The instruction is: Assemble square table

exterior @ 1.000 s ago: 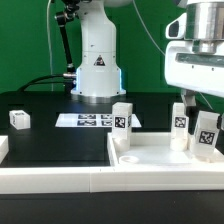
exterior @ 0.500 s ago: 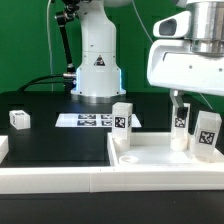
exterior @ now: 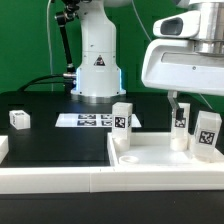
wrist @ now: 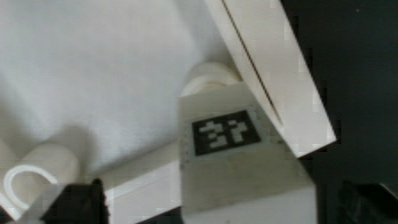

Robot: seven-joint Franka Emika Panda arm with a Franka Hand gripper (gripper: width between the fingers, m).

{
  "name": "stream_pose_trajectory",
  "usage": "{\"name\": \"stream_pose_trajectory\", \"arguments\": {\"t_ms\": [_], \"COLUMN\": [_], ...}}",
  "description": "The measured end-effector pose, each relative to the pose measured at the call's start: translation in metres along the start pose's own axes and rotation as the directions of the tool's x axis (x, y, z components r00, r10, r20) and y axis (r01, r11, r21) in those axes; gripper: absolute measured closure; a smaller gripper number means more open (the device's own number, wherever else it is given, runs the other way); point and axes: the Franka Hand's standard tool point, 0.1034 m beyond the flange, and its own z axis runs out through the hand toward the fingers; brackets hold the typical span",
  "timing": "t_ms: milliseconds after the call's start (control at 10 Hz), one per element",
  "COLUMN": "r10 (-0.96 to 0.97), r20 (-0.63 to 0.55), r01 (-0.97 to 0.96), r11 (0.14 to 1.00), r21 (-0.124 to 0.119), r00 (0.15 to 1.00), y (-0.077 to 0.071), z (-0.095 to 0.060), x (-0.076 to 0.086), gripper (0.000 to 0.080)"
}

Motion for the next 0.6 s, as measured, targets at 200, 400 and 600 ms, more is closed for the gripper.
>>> {"name": "stream_pose_trajectory", "arguments": {"t_ms": [200, 400, 600], "r10": [-0.102, -0.095, -0.064], "r20": [-0.002, -0.002, -0.003], "r01": [0.102, 0.095, 0.064], "r11": [0.995, 0.995, 0.998], "r21": [-0.01, -0.011, -0.01], "r00": [0.995, 0.995, 0.998], "y": [0.0037, 0.0057, 0.0057], "z": [0.0007, 0.001, 0.0008], "x": [0.0016, 0.0028, 0.0032], "gripper": [0.015, 0.0416, 0.0506]}}
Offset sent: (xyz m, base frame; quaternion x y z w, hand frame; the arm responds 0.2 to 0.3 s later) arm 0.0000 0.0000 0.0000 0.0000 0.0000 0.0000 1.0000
